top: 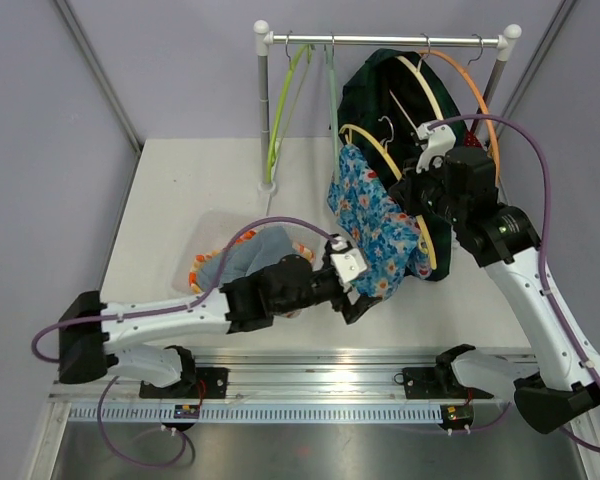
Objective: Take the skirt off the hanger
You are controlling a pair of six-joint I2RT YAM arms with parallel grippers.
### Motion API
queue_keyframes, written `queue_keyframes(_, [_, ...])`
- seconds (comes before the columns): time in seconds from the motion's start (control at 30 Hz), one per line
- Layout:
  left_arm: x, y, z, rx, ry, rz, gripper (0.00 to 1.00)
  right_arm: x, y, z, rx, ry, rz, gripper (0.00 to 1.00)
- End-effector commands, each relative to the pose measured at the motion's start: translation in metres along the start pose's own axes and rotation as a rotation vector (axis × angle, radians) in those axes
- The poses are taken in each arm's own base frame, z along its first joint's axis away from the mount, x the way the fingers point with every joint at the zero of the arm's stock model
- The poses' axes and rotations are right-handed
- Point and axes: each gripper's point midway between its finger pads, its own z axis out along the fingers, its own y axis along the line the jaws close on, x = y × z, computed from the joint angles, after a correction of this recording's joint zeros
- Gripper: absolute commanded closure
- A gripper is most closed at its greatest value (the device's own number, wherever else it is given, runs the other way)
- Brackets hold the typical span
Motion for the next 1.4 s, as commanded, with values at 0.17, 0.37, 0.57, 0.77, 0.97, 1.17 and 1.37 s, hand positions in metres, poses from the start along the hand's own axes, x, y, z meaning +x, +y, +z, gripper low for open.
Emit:
queue_keyframes(0.17, [0.000,0.029,0.075,-0.247,-0.034,0.070,0.01,-0.015,0.009,-0.041,-0.057,-0.134,0.007,1.00])
queue_keyframes(0.37, [0.009,0.032,0.098,-0.210,-0.033,0.060,0.39,-0.007,0.010,-0.050,-0.077,-0.138,0.015,1.00])
queue_keyframes(0.57, [-0.007,0.026,0.086,-0.159,-0.094,0.042,1.00,-0.003,-0.001,-0.054,-0.041,-0.146,0.004,1.00])
queue_keyframes(0.77, [-0.087,0.006,0.016,-0.047,-0.210,0.053,1.00,0.022,-0.036,-0.043,0.113,-0.092,-0.102,1.00])
queue_keyframes(0.97, [-0.164,-0.006,-0.061,0.038,-0.331,0.060,1.00,0.047,-0.063,-0.029,0.179,-0.052,-0.066,1.00])
queue_keyframes(1.17, [-0.218,-0.008,-0.118,0.071,-0.475,0.073,1.00,0.057,-0.069,-0.023,0.171,-0.033,-0.049,1.00])
queue_keyframes(1.37, [-0.214,-0.005,-0.108,0.051,-0.464,0.102,1.00,0.057,-0.062,-0.024,0.126,-0.035,-0.066,1.00])
